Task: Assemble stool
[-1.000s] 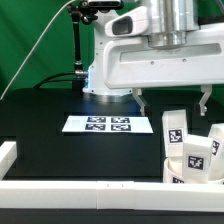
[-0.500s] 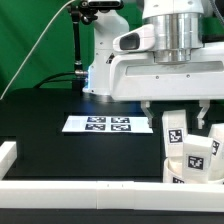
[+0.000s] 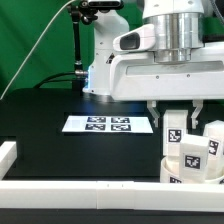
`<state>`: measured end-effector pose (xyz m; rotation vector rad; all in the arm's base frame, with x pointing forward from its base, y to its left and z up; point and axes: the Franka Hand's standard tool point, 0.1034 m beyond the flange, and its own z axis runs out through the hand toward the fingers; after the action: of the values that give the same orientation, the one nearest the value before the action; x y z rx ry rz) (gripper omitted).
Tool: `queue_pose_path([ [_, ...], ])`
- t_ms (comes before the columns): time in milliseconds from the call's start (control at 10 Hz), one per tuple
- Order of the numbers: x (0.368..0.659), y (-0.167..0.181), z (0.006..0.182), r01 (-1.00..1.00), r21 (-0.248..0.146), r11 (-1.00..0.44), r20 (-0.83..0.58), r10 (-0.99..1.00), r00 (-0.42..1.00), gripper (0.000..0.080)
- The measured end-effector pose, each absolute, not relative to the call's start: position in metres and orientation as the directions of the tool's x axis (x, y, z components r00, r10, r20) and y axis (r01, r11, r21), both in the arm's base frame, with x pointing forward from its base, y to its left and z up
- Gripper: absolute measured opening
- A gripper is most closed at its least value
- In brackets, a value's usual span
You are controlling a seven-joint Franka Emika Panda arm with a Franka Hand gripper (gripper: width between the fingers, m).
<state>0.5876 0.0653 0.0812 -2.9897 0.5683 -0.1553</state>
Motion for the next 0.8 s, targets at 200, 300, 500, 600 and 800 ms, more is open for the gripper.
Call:
queue_pose_path([
  [200, 0.587, 0.064, 0.081, -0.368, -0.113, -0.923, 0.080, -0.377, 0.923, 0.0337],
  [300, 0.588, 0.058, 0.080, -0.475, -0.149, -0.867, 0.060, -0.488, 0.871, 0.0337],
  [500, 0.589, 0.055, 0.079, -0.678, -0.180, -0.713, 0.035, -0.693, 0.720, 0.0337],
  [600, 0.590, 0.056, 0.079, -0.750, -0.185, -0.635, 0.020, -0.766, 0.643, 0.0338],
  [800, 0.591, 0.059, 0.079, -0.864, -0.193, -0.465, -0.014, -0.879, 0.476, 0.0338],
])
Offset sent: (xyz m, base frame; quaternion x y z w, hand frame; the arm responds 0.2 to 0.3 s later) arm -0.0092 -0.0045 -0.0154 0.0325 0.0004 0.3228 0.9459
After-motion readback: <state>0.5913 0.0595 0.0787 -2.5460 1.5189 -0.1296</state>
